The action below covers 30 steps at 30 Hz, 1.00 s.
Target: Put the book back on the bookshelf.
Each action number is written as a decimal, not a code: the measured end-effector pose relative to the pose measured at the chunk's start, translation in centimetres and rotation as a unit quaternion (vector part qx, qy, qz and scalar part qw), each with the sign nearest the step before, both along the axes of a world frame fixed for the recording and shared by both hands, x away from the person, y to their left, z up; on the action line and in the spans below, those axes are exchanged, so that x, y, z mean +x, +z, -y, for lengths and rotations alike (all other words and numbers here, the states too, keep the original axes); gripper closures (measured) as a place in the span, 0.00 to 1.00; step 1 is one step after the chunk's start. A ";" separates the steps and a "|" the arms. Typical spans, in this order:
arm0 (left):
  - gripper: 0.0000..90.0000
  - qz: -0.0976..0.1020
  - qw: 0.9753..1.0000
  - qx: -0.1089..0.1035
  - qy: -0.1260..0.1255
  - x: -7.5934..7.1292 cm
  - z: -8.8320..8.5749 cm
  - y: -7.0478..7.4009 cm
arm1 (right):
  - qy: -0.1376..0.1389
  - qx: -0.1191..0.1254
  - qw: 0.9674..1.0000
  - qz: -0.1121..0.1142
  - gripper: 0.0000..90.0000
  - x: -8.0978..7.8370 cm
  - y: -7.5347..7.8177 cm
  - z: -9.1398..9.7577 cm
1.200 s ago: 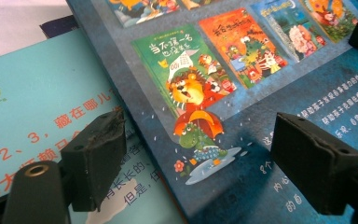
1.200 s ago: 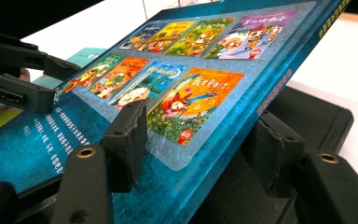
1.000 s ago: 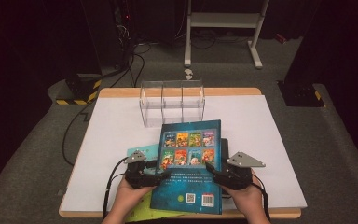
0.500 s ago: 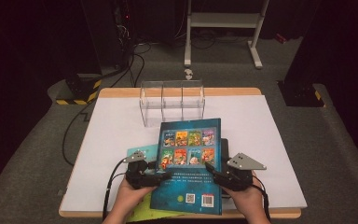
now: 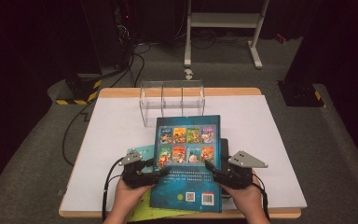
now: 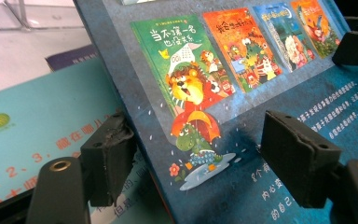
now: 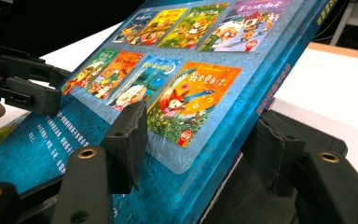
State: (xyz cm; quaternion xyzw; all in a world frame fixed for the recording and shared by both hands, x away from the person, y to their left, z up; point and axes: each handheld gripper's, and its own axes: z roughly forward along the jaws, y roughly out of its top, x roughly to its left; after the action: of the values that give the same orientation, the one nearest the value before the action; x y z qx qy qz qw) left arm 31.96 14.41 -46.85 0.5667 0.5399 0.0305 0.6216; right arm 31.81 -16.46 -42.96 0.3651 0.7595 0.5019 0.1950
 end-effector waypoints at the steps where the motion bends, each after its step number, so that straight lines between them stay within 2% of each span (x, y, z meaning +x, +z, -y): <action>1: 0.30 0.004 1.000 0.001 0.004 0.0 0.0 0.1 | 0.000 0.000 1.000 0.002 0.46 0.0 0.1 0.0; 3: 0.31 0.006 1.000 0.005 0.006 0.0 0.0 0.3 | -0.001 0.001 1.000 0.004 0.46 0.1 0.2 -0.1; 12: 0.36 0.024 1.000 -0.004 0.019 0.2 -0.2 1.0 | -0.006 0.010 1.000 0.018 0.49 0.4 1.1 -0.4; 17: 0.40 0.035 0.999 -0.004 0.023 1.0 -0.2 1.8 | -0.015 0.022 0.999 0.022 0.51 1.2 1.8 -0.4; 22: 0.44 0.041 0.999 0.000 0.023 2.3 -0.4 2.5 | -0.021 0.015 0.999 0.025 0.52 2.2 2.6 -0.6; 25: 0.47 0.059 0.998 -0.009 0.034 2.6 -0.5 2.9 | -0.028 0.011 0.999 0.032 0.52 2.8 3.2 -0.8; 26: 0.48 0.059 0.998 -0.009 0.034 2.6 -0.5 2.9 | -0.028 0.011 0.999 0.032 0.52 2.8 3.2 -0.8; 27: 0.49 0.075 0.996 -0.018 0.041 2.3 -0.6 3.0 | -0.031 0.010 0.999 0.036 0.52 2.9 3.6 -1.0; 30: 0.51 0.080 0.996 -0.017 0.045 2.1 -0.6 3.2 | -0.033 0.005 0.998 0.046 0.53 2.7 4.1 -1.2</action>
State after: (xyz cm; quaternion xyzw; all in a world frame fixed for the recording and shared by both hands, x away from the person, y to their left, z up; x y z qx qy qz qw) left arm 34.07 15.05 -43.65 0.5267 0.5137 0.0946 0.6706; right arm 34.55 -15.25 -38.83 0.3677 0.7345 0.5153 0.2446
